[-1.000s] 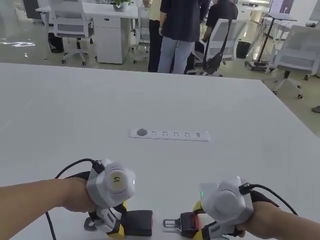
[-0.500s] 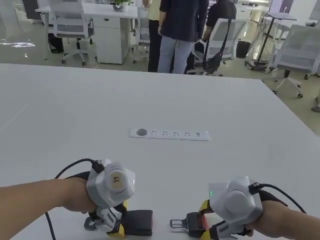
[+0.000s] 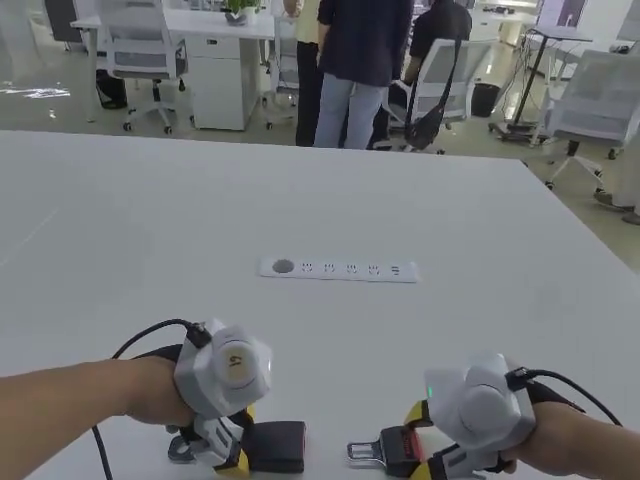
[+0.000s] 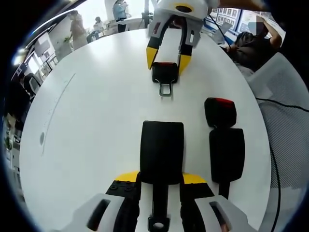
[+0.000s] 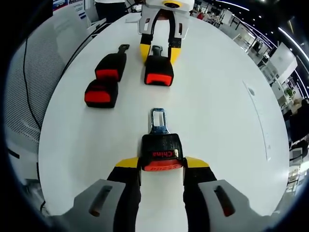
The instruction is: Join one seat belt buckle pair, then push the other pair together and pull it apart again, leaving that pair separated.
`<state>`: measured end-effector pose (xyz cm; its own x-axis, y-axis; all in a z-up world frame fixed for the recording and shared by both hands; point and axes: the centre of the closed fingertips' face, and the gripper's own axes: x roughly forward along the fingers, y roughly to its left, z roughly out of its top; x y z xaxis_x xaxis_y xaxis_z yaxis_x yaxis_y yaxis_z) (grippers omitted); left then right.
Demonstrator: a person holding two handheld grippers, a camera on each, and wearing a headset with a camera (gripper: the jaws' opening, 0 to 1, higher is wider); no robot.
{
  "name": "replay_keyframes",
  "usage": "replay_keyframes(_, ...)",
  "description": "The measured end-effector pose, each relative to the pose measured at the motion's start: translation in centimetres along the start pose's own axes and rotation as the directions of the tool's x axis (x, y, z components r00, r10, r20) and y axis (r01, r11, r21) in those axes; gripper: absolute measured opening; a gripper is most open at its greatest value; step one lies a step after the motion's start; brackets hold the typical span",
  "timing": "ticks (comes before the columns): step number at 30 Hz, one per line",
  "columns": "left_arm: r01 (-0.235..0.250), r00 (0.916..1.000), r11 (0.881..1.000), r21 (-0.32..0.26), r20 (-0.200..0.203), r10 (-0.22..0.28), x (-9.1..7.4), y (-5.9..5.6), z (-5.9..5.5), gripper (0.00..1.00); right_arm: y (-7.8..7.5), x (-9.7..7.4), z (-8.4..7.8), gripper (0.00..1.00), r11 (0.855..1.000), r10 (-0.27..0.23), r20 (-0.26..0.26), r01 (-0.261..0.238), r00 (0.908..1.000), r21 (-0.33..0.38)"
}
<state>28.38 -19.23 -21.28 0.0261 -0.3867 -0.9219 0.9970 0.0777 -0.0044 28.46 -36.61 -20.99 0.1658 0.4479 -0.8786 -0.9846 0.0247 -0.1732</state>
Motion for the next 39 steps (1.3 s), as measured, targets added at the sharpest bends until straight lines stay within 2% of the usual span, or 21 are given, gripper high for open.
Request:
replay_keyframes(5, -0.010, 0.9999, 1.000, 0.007, -0.009, 0.010, 0.0, -0.1, 0.1, 0.32, 0.0, -0.2, -0.2, 0.33, 1.000, -0.006, -0.004, 0.006, 1.0000, 0.002)
replay_keyframes(9, -0.029, 0.9994, 1.000, -0.004, -0.021, 0.029, -0.1, 0.0, 0.2, 0.34, -0.3, -0.5, -0.2, 0.38, 1.000, -0.023, -0.001, 0.023, 0.9997, 0.010)
replay_keyframes(12, -0.035, 0.9985, 0.999, 0.020, -0.041, 0.036, -0.2, 0.1, 0.0, 0.36, -0.2, -0.8, -0.4, 0.40, 1.000, -0.027, -0.003, 0.027, 0.9996, 0.015)
replay_keyframes(15, -0.021, 0.9969, 0.999, 0.034, -0.075, 0.023, -0.4, -0.1, -0.8, 0.39, 0.0, -1.3, -0.6, 0.41, 1.000, -0.026, -0.007, 0.026, 0.9996, 0.016)
replay_keyframes(17, -0.020, 0.9962, 0.999, 0.035, -0.084, 0.023, -0.6, -0.2, -1.0, 0.41, 0.2, -1.6, -0.8, 0.42, 0.999, -0.024, -0.006, 0.024, 0.9997, 0.022)
replay_keyframes(21, -0.027, 0.9985, 0.999, -0.020, -0.048, 0.026, -1.3, -0.2, -0.8, 0.41, 0.4, -2.6, -1.2, 0.46, 0.999, -0.032, -0.012, 0.032, 0.9994, 0.037)
replay_keyframes(25, -0.035, 0.9985, 0.999, -0.023, -0.043, 0.034, -1.5, 0.1, -1.6, 0.42, 0.7, -3.0, -2.1, 0.49, 0.998, -0.037, -0.018, 0.038, 0.9992, 0.052)
replay_keyframes(27, -0.041, 0.9985, 0.999, -0.032, -0.038, 0.040, -2.1, -0.5, -1.4, 0.43, 0.8, -3.2, -2.4, 0.51, 0.997, -0.042, -0.017, 0.043, 0.9990, 0.062)
replay_keyframes(29, -0.047, 0.9985, 0.998, -0.046, -0.031, 0.046, -2.2, -0.3, -2.0, 0.43, 0.9, -3.5, -2.7, 0.53, 0.996, -0.048, -0.012, 0.049, 0.9988, 0.074)
replay_keyframes(30, -0.051, 0.9984, 0.997, -0.049, -0.028, 0.050, -2.5, -0.6, -1.9, 0.43, 1.0, -3.6, -2.8, 0.54, 0.996, -0.051, -0.010, 0.051, 0.9987, 0.077)
replay_keyframes(33, -0.065, 0.9979, 0.995, -0.078, -0.010, 0.064, -2.8, -0.6, -2.7, 0.44, 1.5, -4.0, -3.4, 0.56, 0.993, -0.058, -0.008, 0.058, 0.9983, 0.099)
replay_keyframes(39, -0.085, 0.9952, 0.987, -0.139, 0.037, 0.091, -3.9, -1.6, -3.6, 0.47, 2.4, -4.8, -4.1, 0.59, 0.988, -0.083, 0.009, 0.081, 0.9965, 0.129)
